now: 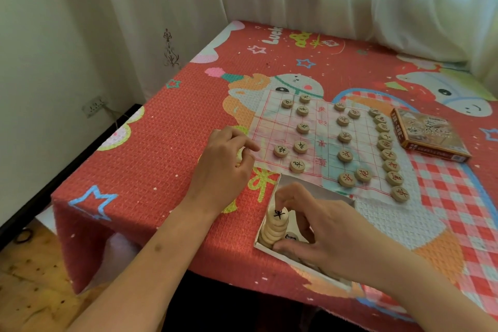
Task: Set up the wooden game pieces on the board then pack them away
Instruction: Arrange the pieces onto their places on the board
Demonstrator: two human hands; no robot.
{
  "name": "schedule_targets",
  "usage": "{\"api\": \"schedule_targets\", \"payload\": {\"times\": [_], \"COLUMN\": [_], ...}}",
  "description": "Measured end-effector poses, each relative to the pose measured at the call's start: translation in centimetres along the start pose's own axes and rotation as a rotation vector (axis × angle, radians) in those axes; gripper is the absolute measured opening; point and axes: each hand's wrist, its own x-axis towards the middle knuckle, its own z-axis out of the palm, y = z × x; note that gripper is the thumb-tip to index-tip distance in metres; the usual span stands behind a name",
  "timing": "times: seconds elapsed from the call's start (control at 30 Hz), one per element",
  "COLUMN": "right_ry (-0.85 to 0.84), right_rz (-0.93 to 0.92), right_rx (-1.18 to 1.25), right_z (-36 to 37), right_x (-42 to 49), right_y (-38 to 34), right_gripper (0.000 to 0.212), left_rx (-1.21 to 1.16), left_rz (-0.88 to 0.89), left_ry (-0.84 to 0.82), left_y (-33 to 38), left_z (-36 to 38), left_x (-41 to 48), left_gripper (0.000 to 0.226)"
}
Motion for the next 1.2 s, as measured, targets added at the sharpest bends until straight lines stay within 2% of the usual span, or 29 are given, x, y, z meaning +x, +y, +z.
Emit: {"api": "schedule_targets", "payload": {"times": [0.2, 0.4, 0.57, 0.73, 0.77, 0.83, 1.0, 1.07, 1.2], "right_ry": [0.076, -0.035, 0.002, -0.035, 0.002, -0.045, 0.176, 0.206, 0.334], "right_rz": [0.070, 0.123, 0.113, 0.170, 0.173, 0.204, 0.225, 0.241, 0.182], "right_rx": [-0.092, -0.247, -0.311, -0.218, -0.220, -0.251, -0.155, -0.058, -0.039], "right_z": [-1.9, -1.3, -1.5, -1.1, -0.6, -0.2, -2.1, -3.4, -5.3], "right_x": [-2.5, -4.5, -4.6, -4.3, -4.1, -3.5, -2.4, -0.9, 5.7], "right_y": [1.1, 1.6, 1.2, 0.9, 1.1, 1.5, 3.9, 4.9, 7.3], "right_gripper": [0.044, 0.039, 0.040, 0.042, 0.045, 0.045, 0.054, 0.051, 0.054], "left_rx": [-0.017, -0.019, -0.018, -0.019, -0.029, -0.059, -0.137, -0.132, -0.067], "left_rz": [-0.013, -0.014, -0.013, 0.005, 0.010, -0.004, -0.046, -0.040, -0.043], "left_ry": [-0.002, 0.002, -0.005, 0.006, 0.016, 0.017, 0.044, 0.047, 0.075], "left_y": [-0.1, -0.1, 0.0, 0.0, 0.0, -0.1, -0.2, -0.2, -1.2], "left_z": [0.0, -0.1, -0.1, -0.1, -0.1, 0.0, -1.5, -2.6, -2.1], "left_x": [0.0, 0.0, -0.1, -0.1, 0.1, 0.0, 1.9, 4.2, 11.3], "left_gripper": [0.016, 0.016, 0.016, 0.016, 0.016, 0.018, 0.020, 0.017, 0.018]}}
